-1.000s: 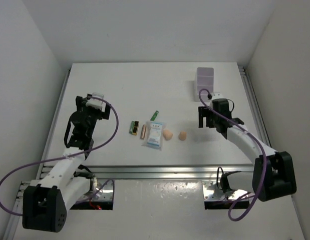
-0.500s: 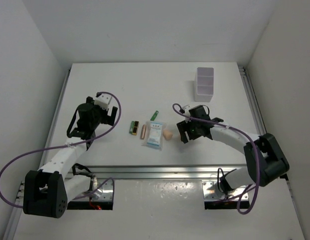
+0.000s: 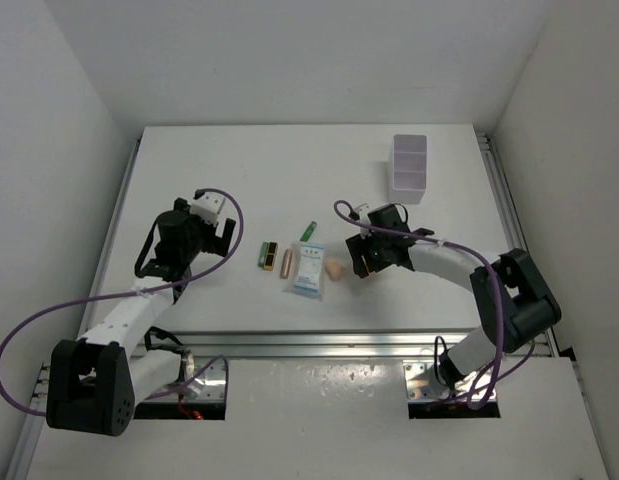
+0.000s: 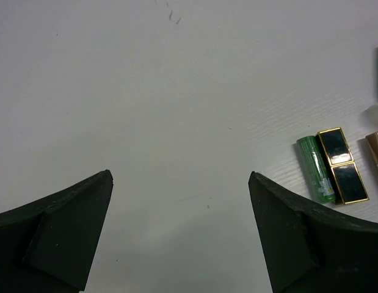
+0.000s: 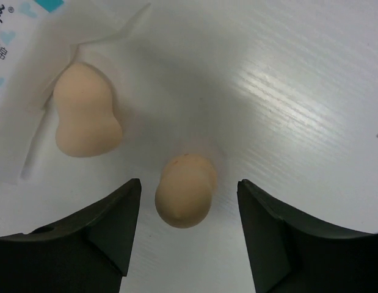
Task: Organize the makeup
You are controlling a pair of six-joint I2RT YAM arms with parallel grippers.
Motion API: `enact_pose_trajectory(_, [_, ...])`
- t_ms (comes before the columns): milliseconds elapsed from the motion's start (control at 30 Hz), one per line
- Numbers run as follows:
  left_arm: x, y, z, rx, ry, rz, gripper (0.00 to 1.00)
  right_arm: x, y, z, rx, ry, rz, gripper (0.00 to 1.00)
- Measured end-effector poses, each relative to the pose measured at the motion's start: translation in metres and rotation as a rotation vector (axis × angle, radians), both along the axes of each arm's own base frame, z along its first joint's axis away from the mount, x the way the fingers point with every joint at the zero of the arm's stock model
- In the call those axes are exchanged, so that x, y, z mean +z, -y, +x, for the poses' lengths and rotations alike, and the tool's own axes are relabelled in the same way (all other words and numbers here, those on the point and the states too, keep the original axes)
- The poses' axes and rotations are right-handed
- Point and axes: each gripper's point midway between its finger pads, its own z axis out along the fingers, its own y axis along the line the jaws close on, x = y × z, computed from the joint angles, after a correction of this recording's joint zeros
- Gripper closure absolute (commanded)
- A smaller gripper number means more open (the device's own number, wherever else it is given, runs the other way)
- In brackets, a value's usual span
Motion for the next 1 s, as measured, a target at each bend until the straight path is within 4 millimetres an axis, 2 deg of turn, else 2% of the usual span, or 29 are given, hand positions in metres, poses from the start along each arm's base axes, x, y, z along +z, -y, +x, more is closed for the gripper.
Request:
enact_pose_trajectory(33, [-0.001,0.000,0.000,0.000,-0.002,0.001,0.00,0.001,-0.001,0.002,0.003,0.003,0.002,0.45])
enact_pose_trajectory(67, [-0.001,0.000,0.000,-0.001,-0.002,0.002,0.00,0.001,-0.003,0.003,0.006,0.004,0.003,0.54])
enact_pose_trajectory(267, [-0.003,0.000,-0.001,-0.003,-0.004,0.008,0.00,0.003,-0.005,0.006,0.006,0.007,0.001,0.72])
enact_pose_trajectory(400, [-0.004,0.000,-0.002,-0.006,-0.007,0.008,0.00,0.006,-0.002,0.004,0.013,-0.007,-0.018,0.90])
enact_pose_trajectory(500, [-0.005,0.001,-0.002,-0.013,-0.009,0.010,0.00,0.016,-0.004,0.010,0.020,-0.002,-0.023,0.99])
enact_pose_trajectory(567, [-0.005,0.001,-0.003,-0.022,-0.008,0.017,0.00,0.032,-0.009,0.020,0.024,0.019,-0.020,1.00])
enact_pose_trajectory(633, [-0.006,0.003,-0.003,-0.033,-0.007,0.022,0.00,0.056,-0.013,0.040,0.019,0.070,-0.015,1.00])
enact_pose_trajectory(767, [-0.009,0.004,-0.002,-0.051,-0.014,0.038,0.00,0.126,-0.018,0.105,-0.046,0.247,0.009,1.00])
enact_pose_trajectory(900, [-0.014,0.004,-0.002,-0.061,-0.026,0.046,0.00,0.176,0.011,0.170,-0.203,0.404,-0.014,1.00])
enact_pose_trajectory(933, [-0.014,0.004,-0.002,-0.062,-0.028,0.047,0.00,0.184,0.021,0.186,-0.251,0.440,-0.025,1.00])
enact_pose_trajectory(1000, [-0.015,0.004,-0.002,-0.063,-0.030,0.050,0.00,0.188,0.040,0.210,-0.328,0.474,-0.049,1.00])
